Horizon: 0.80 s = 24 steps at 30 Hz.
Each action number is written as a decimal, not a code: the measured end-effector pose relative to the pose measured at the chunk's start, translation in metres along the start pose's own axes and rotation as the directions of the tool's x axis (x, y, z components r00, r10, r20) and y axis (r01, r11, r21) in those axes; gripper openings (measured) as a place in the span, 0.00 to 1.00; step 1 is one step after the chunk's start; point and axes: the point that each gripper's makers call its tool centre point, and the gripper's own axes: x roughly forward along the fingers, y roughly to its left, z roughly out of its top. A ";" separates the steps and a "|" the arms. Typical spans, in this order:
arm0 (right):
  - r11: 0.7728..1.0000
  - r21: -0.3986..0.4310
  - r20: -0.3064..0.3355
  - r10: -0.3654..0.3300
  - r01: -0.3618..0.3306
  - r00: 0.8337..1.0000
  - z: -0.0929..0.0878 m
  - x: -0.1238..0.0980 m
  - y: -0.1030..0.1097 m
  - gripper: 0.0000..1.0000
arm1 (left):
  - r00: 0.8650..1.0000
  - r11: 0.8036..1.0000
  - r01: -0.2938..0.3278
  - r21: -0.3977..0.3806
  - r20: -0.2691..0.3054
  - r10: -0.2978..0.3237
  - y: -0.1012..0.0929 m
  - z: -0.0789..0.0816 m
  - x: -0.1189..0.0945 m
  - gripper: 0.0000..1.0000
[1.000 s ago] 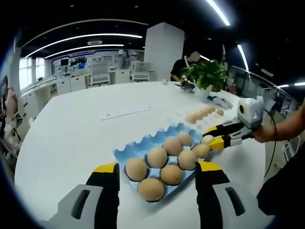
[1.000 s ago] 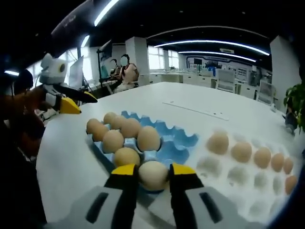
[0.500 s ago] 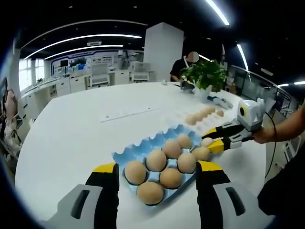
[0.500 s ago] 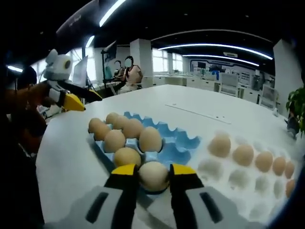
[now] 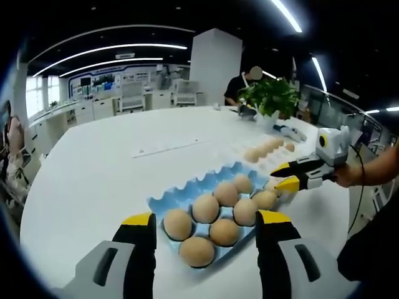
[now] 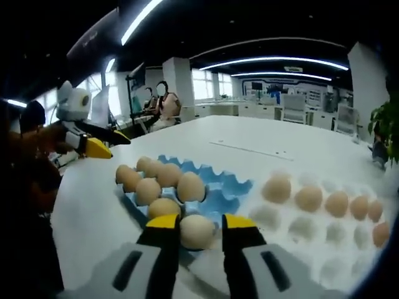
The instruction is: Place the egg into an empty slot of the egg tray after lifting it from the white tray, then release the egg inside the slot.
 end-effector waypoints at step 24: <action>0.751 0.195 0.036 -0.648 0.631 0.760 -0.001 -0.115 -0.200 0.27 | 1.000 1.000 -0.010 -0.003 -0.002 0.010 0.004 -0.002 -0.003 0.64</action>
